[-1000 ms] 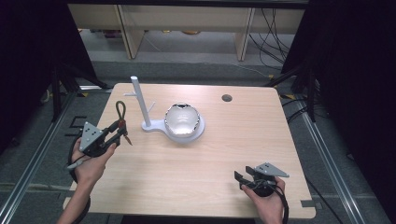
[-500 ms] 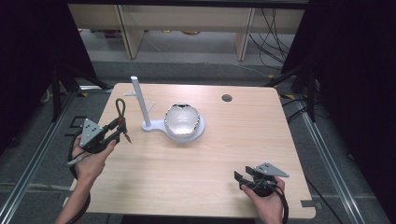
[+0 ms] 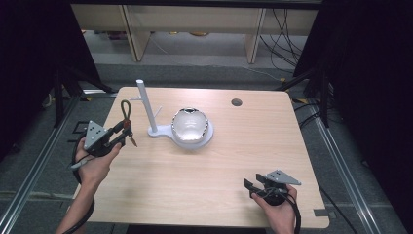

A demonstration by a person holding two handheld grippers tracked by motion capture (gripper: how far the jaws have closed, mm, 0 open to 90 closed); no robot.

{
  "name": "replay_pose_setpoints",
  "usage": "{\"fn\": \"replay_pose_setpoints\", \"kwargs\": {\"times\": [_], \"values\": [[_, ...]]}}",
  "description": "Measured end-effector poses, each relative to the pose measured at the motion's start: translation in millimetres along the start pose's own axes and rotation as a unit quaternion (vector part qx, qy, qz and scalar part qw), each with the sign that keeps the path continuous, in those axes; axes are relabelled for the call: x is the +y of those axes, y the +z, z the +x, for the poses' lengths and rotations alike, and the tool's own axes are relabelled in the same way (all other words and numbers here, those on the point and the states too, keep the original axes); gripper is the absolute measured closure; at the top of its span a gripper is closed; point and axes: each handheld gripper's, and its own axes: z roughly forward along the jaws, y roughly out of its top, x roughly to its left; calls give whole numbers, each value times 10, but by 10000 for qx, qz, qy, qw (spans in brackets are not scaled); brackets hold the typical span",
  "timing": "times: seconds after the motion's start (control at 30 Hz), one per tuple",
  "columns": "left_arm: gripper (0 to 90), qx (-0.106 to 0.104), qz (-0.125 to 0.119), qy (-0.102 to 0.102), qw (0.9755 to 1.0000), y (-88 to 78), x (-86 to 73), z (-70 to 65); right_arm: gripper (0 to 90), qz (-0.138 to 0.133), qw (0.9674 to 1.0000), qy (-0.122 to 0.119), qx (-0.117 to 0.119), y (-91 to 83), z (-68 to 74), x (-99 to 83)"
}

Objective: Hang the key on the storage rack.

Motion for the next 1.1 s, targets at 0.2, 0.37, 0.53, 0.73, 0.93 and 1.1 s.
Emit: {"fn": "replay_pose_setpoints", "kwargs": {"times": [0.2, 0.37, 0.53, 0.73, 0.93, 1.1], "values": [[676, 9, 38, -11, 10000, 31, 6, 17, 462, -6, 9998, -198, -35, 0, -31, 7], [676, -6, 61, -3, 10000, 69, 24, 22, 462, -4, 9998, -197, -31, 2, -33, 6], [675, -20, 79, -7, 10000, 106, 43, 21, 461, -10, 9998, -206, -25, 3, -31, 7], [676, -25, 130, -12, 9999, 146, 46, 30, 461, -100, 9998, -166, 28, 19, -34, 2], [675, -9, 179, -45, 9998, 181, 37, 59, 460, -18, 9998, -217, -45, 4, -37, 6], [675, 1, 222, -68, 9997, 207, 37, 83, 461, -3, 9998, -199, -27, 4, -34, 5]]}}
